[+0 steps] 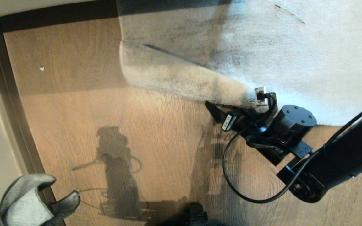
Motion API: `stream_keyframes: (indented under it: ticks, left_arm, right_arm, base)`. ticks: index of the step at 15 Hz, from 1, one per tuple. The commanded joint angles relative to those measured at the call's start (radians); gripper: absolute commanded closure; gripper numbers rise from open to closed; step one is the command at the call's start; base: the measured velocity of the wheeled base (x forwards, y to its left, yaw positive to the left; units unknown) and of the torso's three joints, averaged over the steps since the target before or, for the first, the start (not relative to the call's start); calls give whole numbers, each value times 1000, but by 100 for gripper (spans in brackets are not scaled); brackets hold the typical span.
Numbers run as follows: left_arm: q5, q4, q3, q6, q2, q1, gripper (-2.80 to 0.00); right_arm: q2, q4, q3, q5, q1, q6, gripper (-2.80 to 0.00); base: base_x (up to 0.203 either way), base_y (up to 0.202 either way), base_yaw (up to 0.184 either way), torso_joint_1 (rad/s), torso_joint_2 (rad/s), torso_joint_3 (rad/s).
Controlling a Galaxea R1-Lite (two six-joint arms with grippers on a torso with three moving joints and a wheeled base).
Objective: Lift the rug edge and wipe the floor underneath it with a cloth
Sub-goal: Lift up the carpet
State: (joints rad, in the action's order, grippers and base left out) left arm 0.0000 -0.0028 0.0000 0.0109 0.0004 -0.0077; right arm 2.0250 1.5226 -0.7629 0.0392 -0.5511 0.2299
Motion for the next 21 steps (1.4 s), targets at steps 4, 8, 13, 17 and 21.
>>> stream_keyframes:
  ticks: [4,8,13,17,21]
  left_arm:
    - [0,0,0,0,0,0,0]
    - [0,0,0,0,0,0,0]
    - [0,0,0,0,0,0,0]
    - [0,0,0,0,0,0,0]
    - [0,0,0,0,0,0,0]
  right_arm:
    - [-25,44,39,4,61,-14,-280]
    - [-67,44,78,62,124,-14,-280]
    - [-130,44,156,73,176,-12,-280]
    - [-155,45,174,74,174,-12,-280]
    - [-161,44,121,73,112,56,-280]
  base:
    - [0,0,0,0,0,0]
    - [0,0,0,0,0,0]
    - [0,0,0,0,0,0]
    - [0,0,0,0,0,0]
    - [0,0,0,0,0,0]
